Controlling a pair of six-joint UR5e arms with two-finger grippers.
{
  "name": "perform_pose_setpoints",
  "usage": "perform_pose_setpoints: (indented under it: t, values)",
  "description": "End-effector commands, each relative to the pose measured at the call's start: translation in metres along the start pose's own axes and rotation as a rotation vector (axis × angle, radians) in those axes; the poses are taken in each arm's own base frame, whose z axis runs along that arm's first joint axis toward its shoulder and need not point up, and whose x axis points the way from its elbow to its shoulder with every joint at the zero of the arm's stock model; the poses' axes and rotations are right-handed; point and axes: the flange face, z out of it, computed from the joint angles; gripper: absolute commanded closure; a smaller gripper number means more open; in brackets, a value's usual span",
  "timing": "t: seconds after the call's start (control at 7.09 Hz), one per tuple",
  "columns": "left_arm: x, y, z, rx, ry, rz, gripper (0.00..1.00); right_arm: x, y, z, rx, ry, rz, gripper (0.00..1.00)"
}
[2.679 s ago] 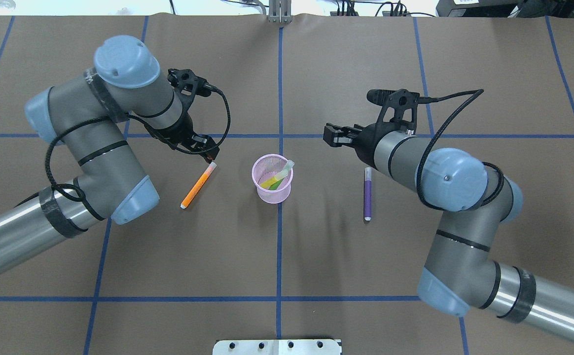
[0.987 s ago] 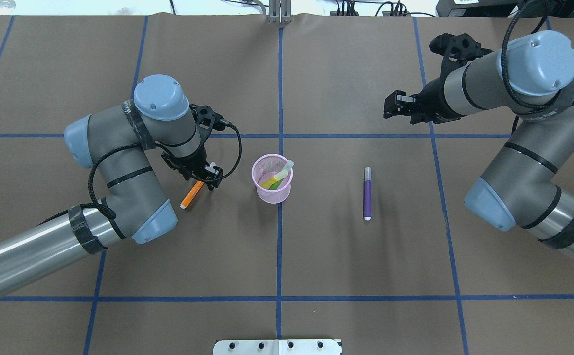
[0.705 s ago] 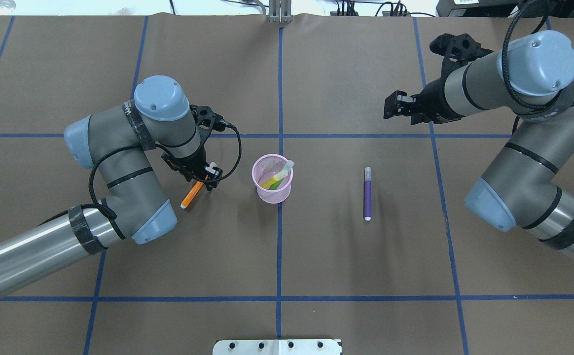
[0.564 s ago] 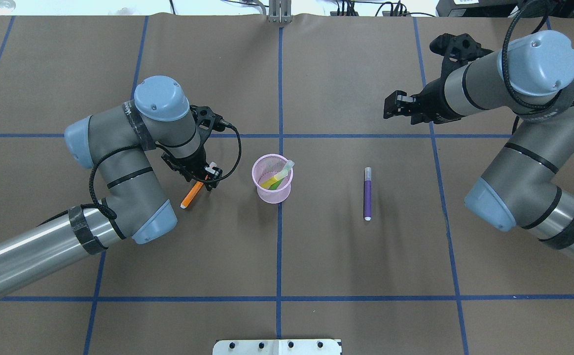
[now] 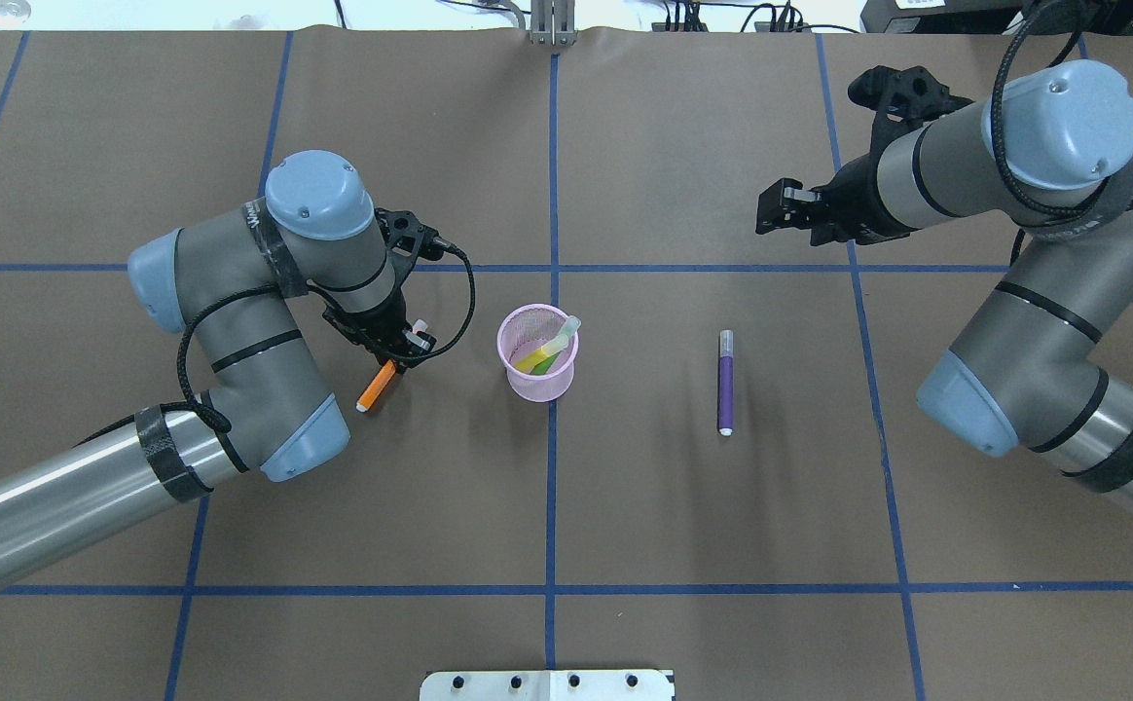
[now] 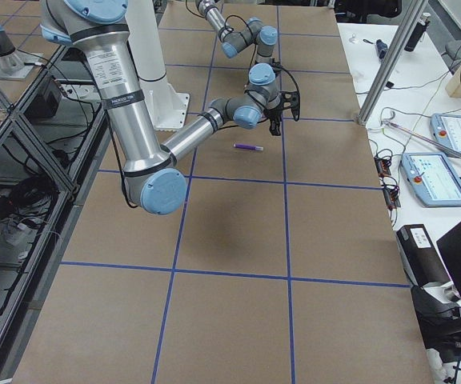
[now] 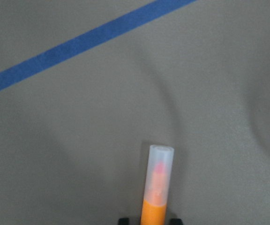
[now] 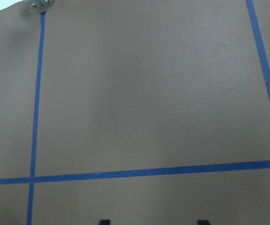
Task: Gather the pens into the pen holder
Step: 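Close the left gripper on the orange marker and lift it, then move the orange marker over the cup with the left gripper and release it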
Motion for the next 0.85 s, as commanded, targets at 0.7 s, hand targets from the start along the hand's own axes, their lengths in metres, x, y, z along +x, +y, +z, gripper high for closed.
perform_pose_setpoints:
  t: [0.7]
  values:
    - [0.064,0.017,-0.141,0.418,-0.034,0.057,1.0,0.005,0.0,0.001,0.01,0.008,0.003,0.28]
